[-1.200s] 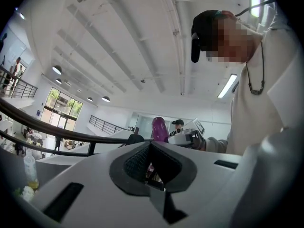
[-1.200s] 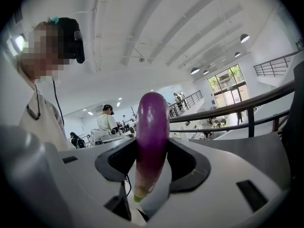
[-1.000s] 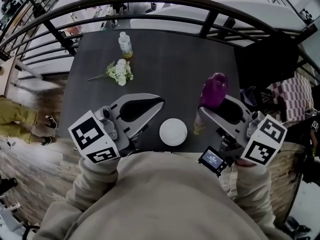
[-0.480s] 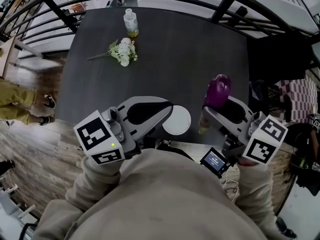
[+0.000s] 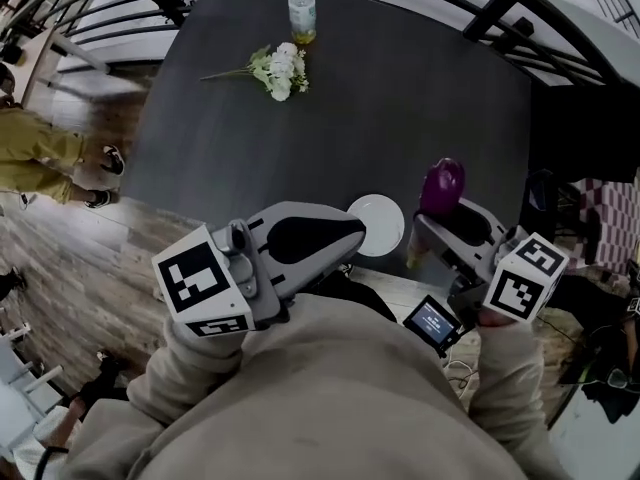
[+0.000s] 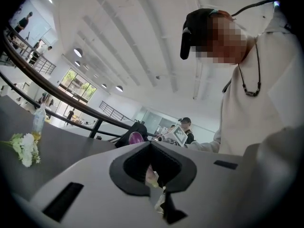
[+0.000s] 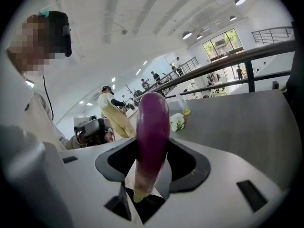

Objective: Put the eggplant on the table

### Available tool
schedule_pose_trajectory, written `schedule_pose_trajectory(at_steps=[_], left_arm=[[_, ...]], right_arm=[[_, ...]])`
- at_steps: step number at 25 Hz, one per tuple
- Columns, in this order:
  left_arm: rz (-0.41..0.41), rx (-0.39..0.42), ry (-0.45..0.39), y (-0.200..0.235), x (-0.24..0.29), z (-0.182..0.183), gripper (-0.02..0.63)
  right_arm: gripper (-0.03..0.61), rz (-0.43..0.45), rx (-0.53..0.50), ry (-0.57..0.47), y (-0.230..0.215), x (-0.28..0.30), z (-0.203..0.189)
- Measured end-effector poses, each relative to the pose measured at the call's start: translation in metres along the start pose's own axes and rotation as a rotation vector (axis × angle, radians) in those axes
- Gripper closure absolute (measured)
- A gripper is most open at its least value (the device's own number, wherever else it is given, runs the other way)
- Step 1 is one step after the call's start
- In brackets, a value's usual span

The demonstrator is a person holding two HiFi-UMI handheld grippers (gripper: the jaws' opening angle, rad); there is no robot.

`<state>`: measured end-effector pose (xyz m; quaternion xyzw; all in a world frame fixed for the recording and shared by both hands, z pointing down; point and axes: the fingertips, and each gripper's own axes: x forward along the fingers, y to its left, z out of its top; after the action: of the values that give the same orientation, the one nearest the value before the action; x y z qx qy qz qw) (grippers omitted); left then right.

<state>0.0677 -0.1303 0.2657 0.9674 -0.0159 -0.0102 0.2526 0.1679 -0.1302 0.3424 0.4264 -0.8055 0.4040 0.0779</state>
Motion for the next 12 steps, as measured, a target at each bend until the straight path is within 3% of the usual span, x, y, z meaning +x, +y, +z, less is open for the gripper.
schedule_pose_trajectory(at_steps=[12], left_arm=[[0.078, -0.016, -0.017, 0.002, -0.019, 0.0, 0.609]], right_arm=[[0.368, 0.004, 0.011, 0.06, -0.013, 0.013, -0.019]])
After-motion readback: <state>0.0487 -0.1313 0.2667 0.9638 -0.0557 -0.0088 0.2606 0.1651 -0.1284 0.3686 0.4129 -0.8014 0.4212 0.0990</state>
